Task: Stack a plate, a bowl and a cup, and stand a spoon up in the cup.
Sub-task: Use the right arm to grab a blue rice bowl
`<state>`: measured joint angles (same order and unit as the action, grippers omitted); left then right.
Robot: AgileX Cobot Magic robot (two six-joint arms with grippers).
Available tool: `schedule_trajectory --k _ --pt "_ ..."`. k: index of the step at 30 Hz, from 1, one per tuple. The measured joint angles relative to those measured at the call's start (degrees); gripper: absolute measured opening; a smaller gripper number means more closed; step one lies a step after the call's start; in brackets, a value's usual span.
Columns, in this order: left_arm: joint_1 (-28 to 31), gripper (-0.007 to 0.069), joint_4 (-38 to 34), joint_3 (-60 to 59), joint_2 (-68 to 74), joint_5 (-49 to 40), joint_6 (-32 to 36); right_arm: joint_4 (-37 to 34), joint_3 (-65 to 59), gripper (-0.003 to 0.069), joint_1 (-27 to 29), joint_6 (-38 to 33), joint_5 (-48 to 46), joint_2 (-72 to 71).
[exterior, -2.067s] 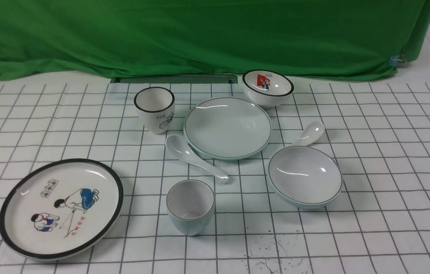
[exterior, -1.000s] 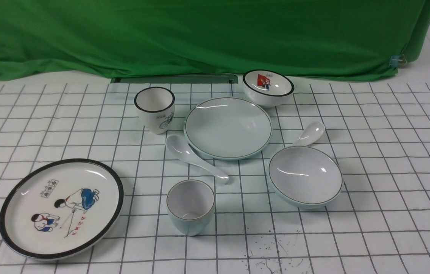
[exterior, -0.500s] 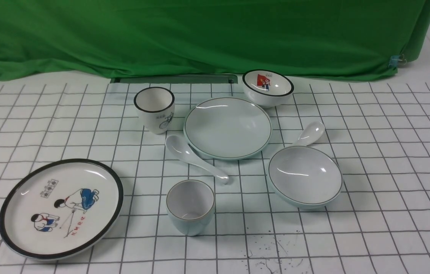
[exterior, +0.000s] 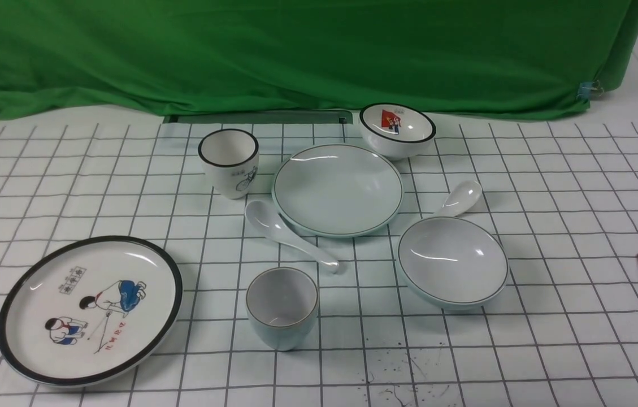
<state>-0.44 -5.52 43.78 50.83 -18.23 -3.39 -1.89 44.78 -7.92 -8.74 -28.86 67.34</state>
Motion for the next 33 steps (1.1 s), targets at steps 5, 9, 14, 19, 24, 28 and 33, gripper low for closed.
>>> schedule_trajectory --k 5,9,14,19,24,28,33 --pt "-1.93 -0.0029 -14.57 2.87 11.29 -9.19 16.17 -5.73 10.65 0.0061 -5.68 -3.92 -9.02 13.97" --pt "-2.60 -0.0029 -18.84 3.79 16.31 -11.75 20.88 -7.26 19.02 0.0242 -6.55 -4.51 -10.31 22.17" --pt "-2.96 -0.0029 -19.90 3.91 18.97 -14.15 22.15 -8.05 26.79 0.0484 -6.55 -4.57 -9.83 32.29" --pt "-2.96 -0.0029 -19.95 3.95 19.07 -13.50 22.32 -10.87 28.45 0.0461 -6.79 -4.20 -8.69 39.00" --pt "-2.96 -0.0029 -20.06 3.95 19.07 -12.49 22.61 -11.60 28.45 0.0307 -7.24 -4.18 -6.89 42.22" --pt "-2.96 -0.0029 -20.06 3.95 19.07 -12.46 22.61 -11.71 29.30 0.0109 -7.30 -6.28 -7.14 42.20" --pt "-2.96 -0.0029 -20.06 3.95 19.07 -12.46 22.61 -10.21 36.34 0.0073 -7.43 -9.26 -15.23 41.40"
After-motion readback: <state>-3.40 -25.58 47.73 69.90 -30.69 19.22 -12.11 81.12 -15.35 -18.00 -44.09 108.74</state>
